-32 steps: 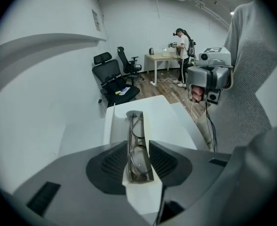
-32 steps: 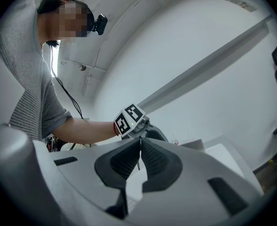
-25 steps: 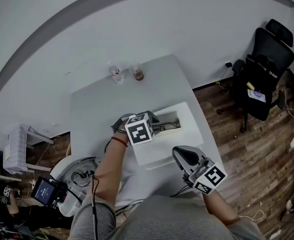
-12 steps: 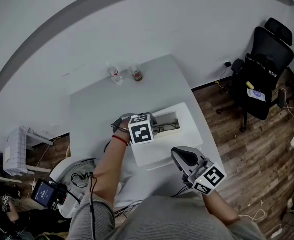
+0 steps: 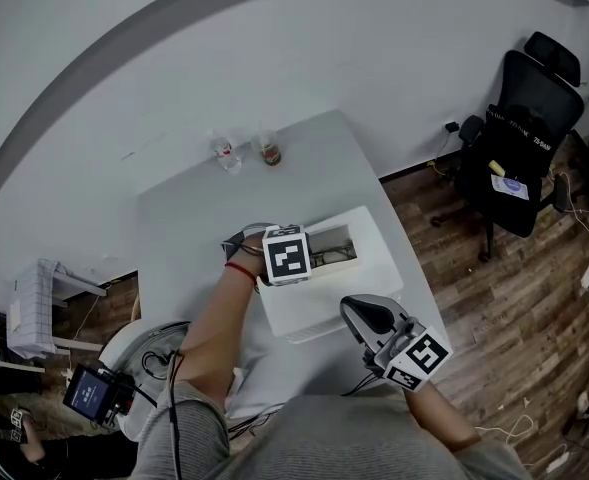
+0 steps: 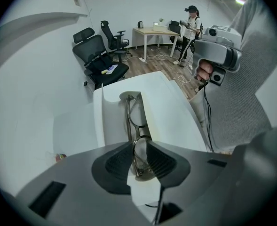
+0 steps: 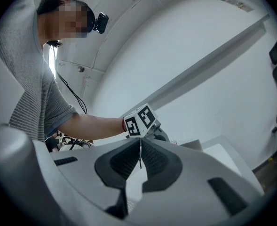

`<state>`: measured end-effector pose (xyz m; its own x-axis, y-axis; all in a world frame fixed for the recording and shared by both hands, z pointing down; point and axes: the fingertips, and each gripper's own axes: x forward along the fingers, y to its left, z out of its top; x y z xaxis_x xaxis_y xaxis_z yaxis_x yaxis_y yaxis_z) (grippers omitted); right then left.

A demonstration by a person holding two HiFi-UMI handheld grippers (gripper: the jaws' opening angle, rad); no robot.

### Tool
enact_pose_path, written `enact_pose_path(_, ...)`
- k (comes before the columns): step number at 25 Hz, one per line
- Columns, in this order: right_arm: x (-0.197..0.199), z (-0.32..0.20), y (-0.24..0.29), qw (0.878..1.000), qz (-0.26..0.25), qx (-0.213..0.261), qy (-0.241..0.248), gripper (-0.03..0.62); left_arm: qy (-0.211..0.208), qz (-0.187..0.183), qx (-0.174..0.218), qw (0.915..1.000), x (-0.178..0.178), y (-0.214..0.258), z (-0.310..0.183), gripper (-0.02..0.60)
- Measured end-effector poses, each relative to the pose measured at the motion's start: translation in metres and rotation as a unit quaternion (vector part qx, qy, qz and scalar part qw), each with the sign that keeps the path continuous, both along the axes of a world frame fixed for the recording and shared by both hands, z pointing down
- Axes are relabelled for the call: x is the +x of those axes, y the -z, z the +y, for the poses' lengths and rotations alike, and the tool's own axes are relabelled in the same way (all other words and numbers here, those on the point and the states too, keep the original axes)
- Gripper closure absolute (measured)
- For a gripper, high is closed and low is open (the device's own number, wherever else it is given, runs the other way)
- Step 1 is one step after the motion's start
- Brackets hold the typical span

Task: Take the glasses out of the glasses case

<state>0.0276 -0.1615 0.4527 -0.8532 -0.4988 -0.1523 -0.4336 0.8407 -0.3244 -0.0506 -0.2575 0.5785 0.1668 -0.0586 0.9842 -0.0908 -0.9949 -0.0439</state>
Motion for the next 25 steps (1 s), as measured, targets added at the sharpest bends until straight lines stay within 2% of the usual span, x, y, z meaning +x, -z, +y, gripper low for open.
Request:
enact_pose_path(7,0.001,-0.002,0.001,1.0,-0.002,-0.001,-0.005,0.58,0.017,-0.011,-0.06,0.998,-0.003,-0.004,0.005,0.489)
enact_pose_path(16,0.001,-0.005,0.002,1.0,0.0,0.001,-0.013,0.579,0.036,0.0,-0.13,0.9908,-0.005,-0.006,0.008,0.509)
enact_pose_path(20,0.001,-0.006,0.002,1.0,0.0,0.001,-0.017,0.58,0.033,0.003,-0.139,0.9897,-0.004,-0.005,0.009,0.515)
enact_pose_path(25,0.002,-0.009,0.002,1.0,0.002,0.001,-0.024,0.58,0.01,-0.005,-0.119,0.9928,-0.002,0.0,0.012,0.523)
